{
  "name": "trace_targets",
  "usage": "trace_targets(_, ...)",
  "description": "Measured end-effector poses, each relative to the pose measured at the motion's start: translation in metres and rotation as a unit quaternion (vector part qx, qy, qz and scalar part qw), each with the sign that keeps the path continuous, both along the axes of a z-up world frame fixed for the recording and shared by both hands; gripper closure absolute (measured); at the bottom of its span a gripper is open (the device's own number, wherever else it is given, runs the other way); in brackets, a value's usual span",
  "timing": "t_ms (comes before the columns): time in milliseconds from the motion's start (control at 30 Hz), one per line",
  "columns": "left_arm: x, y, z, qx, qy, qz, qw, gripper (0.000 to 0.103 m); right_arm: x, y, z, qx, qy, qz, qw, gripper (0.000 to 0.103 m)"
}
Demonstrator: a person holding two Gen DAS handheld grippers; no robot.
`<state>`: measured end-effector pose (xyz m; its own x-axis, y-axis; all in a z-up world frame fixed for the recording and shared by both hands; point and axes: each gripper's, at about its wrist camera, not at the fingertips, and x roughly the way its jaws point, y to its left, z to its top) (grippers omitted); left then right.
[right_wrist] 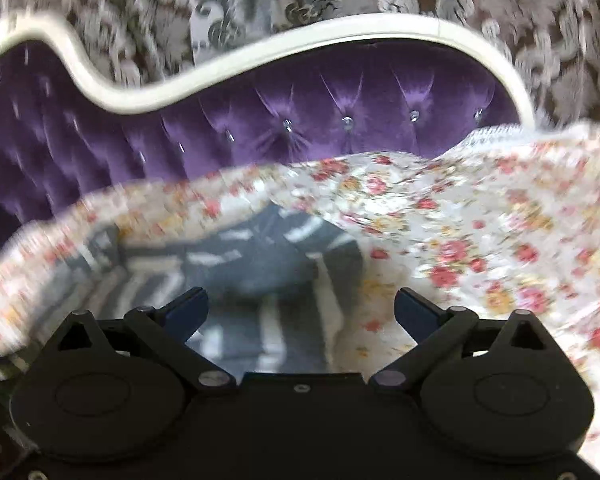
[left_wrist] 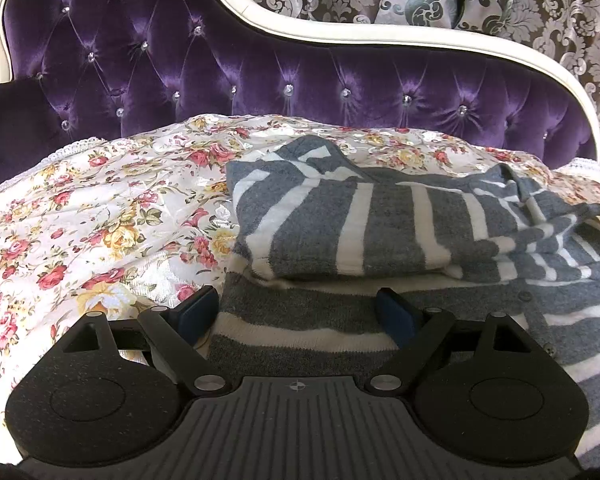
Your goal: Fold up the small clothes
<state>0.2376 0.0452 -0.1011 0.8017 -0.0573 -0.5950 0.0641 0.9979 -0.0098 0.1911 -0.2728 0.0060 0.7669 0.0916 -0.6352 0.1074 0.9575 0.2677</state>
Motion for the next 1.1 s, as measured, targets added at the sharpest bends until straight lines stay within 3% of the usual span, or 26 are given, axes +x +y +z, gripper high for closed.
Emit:
trace_targets(100, 0.000, 0.000, 0.000, 0.000, 0.000, 0.000, 1.0000, 0.017, 0.010, -0.014, -0.007, 0.061, 0.010, -0.016, 0.998, 0.016)
trace_targets(233, -0.001, 0.000, 0.000, 0.000, -0.001, 0.000, 1.0000, 0.017, 0.024, -0.023, -0.014, 0.099, 0.023, -0.016, 0.995, 0.033)
trace_targets(400, -0.001, 0.000, 0.000, 0.000, -0.001, 0.000, 1.0000, 0.017, 0.042, -0.024, -0.021, 0.111, 0.045, -0.014, 0.993, 0.035)
trace_targets(467, 0.000, 0.000, 0.000, 0.000, -0.001, 0.000, 1.0000, 0.017, 0.048, -0.024, -0.025, 0.122, 0.054, -0.012, 0.991, 0.041)
trace_targets(500, -0.001, 0.000, 0.000, 0.000, -0.001, 0.000, 1.0000, 0.017, 0.050, -0.024, -0.027, 0.128, 0.058, -0.013, 0.990, 0.052)
trace_targets(533, 0.000, 0.000, 0.000, 0.000, -0.001, 0.000, 1.0000, 0.017, 0.051, -0.025, -0.029, 0.135, 0.062, -0.015, 0.989, 0.071)
trace_targets(567, 0.000, 0.000, 0.000, 0.000, -0.001, 0.000, 1.0000, 0.017, 0.052, -0.025, -0.030, 0.139, 0.064, -0.017, 0.988, 0.083)
trace_targets(600, 0.000, 0.000, 0.000, 0.000, -0.001, 0.000, 1.0000, 0.017, 0.051, -0.024, -0.028, 0.137, 0.062, -0.015, 0.988, 0.089)
trace_targets(767, 0.000, 0.000, 0.000, 0.000, -0.001, 0.001, 1.0000, 0.017, 0.019, -0.011, 0.001, 0.095, 0.009, 0.025, 0.995, 0.090)
trace_targets(933, 0.000, 0.000, 0.000, 0.000, 0.000, 0.001, 1.0000, 0.017, 0.002, 0.002, -0.016, 0.030, 0.062, 0.051, 0.996, 0.088)
trace_targets(1100, 0.001, -0.001, 0.001, 0.003, 0.002, 0.000, 1.0000, 0.017, -0.004, -0.002, -0.032, 0.041, 0.074, 0.047, 0.995, 0.084)
